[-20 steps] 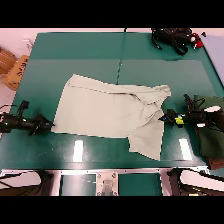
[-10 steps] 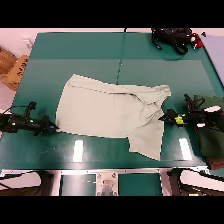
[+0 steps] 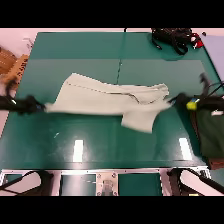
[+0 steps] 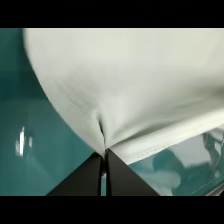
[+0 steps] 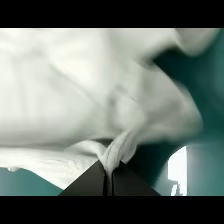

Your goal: Fold the shirts.

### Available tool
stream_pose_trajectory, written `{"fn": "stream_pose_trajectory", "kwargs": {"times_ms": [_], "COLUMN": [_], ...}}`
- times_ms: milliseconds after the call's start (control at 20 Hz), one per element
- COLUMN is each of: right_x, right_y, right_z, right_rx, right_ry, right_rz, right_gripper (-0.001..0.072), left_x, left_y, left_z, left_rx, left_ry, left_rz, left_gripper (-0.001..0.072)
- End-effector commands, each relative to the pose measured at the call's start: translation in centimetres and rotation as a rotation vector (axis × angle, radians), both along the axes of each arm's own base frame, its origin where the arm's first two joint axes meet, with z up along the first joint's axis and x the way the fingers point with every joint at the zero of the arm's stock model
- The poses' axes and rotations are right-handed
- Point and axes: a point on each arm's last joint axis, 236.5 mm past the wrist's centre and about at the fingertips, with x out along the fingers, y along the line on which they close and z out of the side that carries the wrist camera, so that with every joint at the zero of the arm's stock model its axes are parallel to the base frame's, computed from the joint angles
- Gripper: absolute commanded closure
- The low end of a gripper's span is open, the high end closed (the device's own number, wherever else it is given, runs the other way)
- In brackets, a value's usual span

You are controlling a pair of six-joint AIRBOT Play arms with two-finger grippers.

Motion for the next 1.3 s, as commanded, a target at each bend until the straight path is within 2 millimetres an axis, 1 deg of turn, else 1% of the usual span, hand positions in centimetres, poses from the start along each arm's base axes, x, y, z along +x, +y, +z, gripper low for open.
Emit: {"fn": "stream_pose_trajectory", "kwargs": {"times_ms": [0,50,100,150,200,250,300,350,400,450,500,550,600,650,700,750,850,900,950,1050,1150,1250], "right_x": [-0.1,-1.2,-3.0,-5.0,-7.6,-10.3,-13.2,-16.3,-18.9,-21.1,-22.7,-23.4,-23.5,-22.9,-21.8,-20.3,-15.9,-13.8,-11.7,-7.2,-3.4,0.1], "right_y": [1.0,1.5,2.1,2.7,3.2,3.9,4.4,5.0,5.4,5.6,6.0,6.0,5.9,5.6,5.3,4.7,3.0,2.5,2.3,1.5,-0.4,-2.0], "right_z": [17.7,23.1,28.7,33.6,38.5,42.7,46.7,50.1,52.6,54.4,55.5,56.0,55.9,55.2,53.9,52.1,46.9,44.2,41.2,33.5,25.6,17.5], "right_rx": [-0.085,-0.131,-0.178,-0.224,-0.275,-0.322,-0.383,-0.442,-0.481,-0.512,-0.536,-0.548,-0.559,-0.567,-0.563,-0.547,-0.469,-0.404,-0.343,-0.211,-0.133,-0.094], "right_ry": [-0.383,-0.511,-0.647,-0.772,-0.906,-1.029,-1.155,-1.269,-1.352,-1.412,-1.449,-1.462,-1.457,-1.426,-1.374,-1.303,-1.132,-1.058,-0.991,-0.829,-0.676,-0.536], "right_rz": [-0.025,-0.037,-0.053,-0.074,-0.107,-0.140,-0.184,-0.232,-0.283,-0.325,-0.349,-0.364,-0.370,-0.365,-0.349,-0.335,-0.306,-0.289,-0.256,-0.201,-0.226,-0.268], "right_gripper": [0.0696,0.0696,0.0696,0.0696,0.0695,0.0695,0.0695,0.0695,0.0695,0.0695,0.0695,0.0695,0.0695,0.0695,0.0695,0.0695,0.0694,0.0694,0.0694,0.0695,0.0695,0.0694], "left_x": [2.0,1.0,-0.7,-2.9,-5.2,-7.9,-10.1,-12.8,-14.7,-16.2,-16.9,-17.0,-16.6,-15.6,-14.0,-12.5,-9.1,-7.4,-6.1,-3.5,-0.2,3.5], "left_y": [-4.3,-5.5,-6.8,-8.2,-9.4,-10.8,-11.9,-13.3,-14.1,-14.8,-15.0,-15.0,-14.7,-14.0,-12.8,-11.6,-9.7,-9.0,-8.7,-8.4,-8.4,-8.0], "left_z": [20.4,26.2,31.5,36.5,40.4,44.0,46.9,49.5,51.3,52.5,53.0,53.1,52.7,52.0,50.9,49.4,45.7,43.4,41.2,35.7,28.5,20.2], "left_rx": [-0.110,-0.098,-0.069,-0.012,0.054,0.116,0.156,0.193,0.232,0.262,0.285,0.288,0.292,0.298,0.297,0.294,0.243,0.199,0.145,0.043,0.021,0.037], "left_ry": [-0.519,-0.674,-0.817,-0.958,-1.076,-1.191,-1.280,-1.365,-1.428,-1.465,-1.482,-1.481,-1.464,-1.430,-1.374,-1.311,-1.188,-1.124,-1.071,-0.968,-0.875,-0.735], "left_rz": [-0.047,-0.074,-0.101,-0.129,-0.150,-0.166,-0.168,-0.172,-0.170,-0.169,-0.159,-0.154,-0.148,-0.132,-0.098,-0.072,-0.054,-0.056,-0.070,-0.092,-0.084,-0.026], "left_gripper": [0.0686,0.0686,0.0686,0.0686,0.0685,0.0685,0.0685,0.0685,0.0685,0.0685,0.0685,0.0685,0.0685,0.0685,0.0685,0.0685,0.0685,0.0685,0.0685,0.0685,0.0685,0.0685]}}
